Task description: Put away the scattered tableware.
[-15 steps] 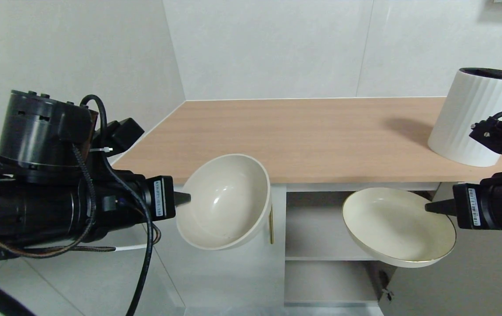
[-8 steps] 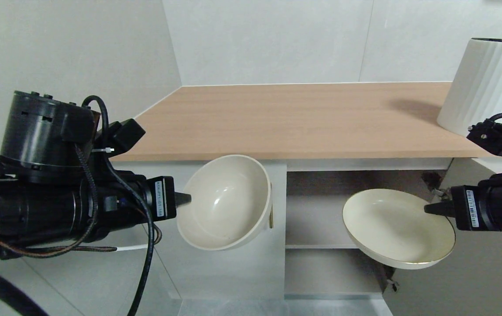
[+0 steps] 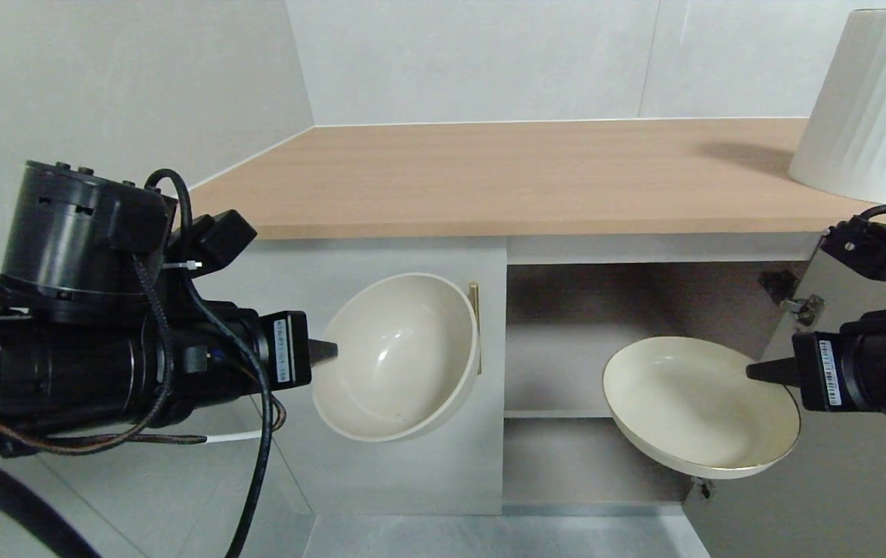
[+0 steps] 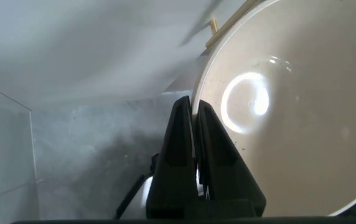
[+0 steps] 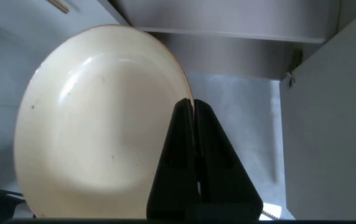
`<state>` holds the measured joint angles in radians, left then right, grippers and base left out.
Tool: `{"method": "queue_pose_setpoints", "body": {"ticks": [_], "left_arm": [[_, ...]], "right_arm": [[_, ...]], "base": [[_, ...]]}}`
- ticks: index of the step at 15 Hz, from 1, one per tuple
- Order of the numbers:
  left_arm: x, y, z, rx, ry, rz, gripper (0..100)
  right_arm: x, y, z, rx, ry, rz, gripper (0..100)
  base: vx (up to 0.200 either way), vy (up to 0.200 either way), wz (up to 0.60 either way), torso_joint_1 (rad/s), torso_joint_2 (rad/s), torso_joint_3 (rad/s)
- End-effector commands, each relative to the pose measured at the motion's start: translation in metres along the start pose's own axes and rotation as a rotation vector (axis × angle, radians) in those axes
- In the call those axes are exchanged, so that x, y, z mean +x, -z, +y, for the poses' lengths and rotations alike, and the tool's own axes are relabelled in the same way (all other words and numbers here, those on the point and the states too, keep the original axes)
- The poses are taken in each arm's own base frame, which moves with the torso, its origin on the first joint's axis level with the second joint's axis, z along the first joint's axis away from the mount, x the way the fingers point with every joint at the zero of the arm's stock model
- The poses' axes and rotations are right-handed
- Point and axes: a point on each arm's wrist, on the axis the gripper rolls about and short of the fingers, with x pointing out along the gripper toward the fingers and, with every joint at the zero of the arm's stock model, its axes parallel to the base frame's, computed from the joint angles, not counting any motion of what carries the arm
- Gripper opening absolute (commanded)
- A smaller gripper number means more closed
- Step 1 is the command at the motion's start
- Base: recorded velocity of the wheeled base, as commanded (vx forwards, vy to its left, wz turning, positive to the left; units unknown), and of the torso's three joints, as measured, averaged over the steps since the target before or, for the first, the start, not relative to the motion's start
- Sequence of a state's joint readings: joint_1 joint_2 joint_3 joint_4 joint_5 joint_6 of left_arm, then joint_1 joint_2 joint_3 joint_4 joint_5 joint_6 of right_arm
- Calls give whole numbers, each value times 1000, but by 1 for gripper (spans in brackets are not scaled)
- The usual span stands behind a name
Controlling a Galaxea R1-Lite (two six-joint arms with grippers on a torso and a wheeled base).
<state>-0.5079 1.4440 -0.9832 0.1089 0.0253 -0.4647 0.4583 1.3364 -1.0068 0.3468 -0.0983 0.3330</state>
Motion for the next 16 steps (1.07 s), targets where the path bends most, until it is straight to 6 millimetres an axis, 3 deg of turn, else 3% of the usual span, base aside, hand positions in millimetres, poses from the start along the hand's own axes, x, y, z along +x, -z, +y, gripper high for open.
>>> {"method": "queue_pose_setpoints", "body": {"ticks": [1, 4, 7, 11, 16], "left_arm": [[0, 0, 0, -2, -2, 2, 0], [0, 0, 0, 0, -2, 2, 0], [0, 1, 0, 2, 0, 8, 0], [12, 15, -8, 35, -4, 110, 0], [24, 24, -7, 46, -39, 193, 0]], "right_arm": [[1, 0, 0, -1, -1, 4, 0], [9, 1, 1, -23, 7, 28, 0], [36, 6, 2, -35, 43, 113, 0], [109, 21, 4, -29, 76, 206, 0], [193, 47, -18, 42, 123, 185, 0]], "base": [[0, 0, 0, -22, 56, 41], [0, 0, 0, 0, 0, 0], [0, 0, 0, 0, 0, 0], [0, 0, 0, 0, 0, 0], [0, 0, 0, 0, 0, 0]]}}
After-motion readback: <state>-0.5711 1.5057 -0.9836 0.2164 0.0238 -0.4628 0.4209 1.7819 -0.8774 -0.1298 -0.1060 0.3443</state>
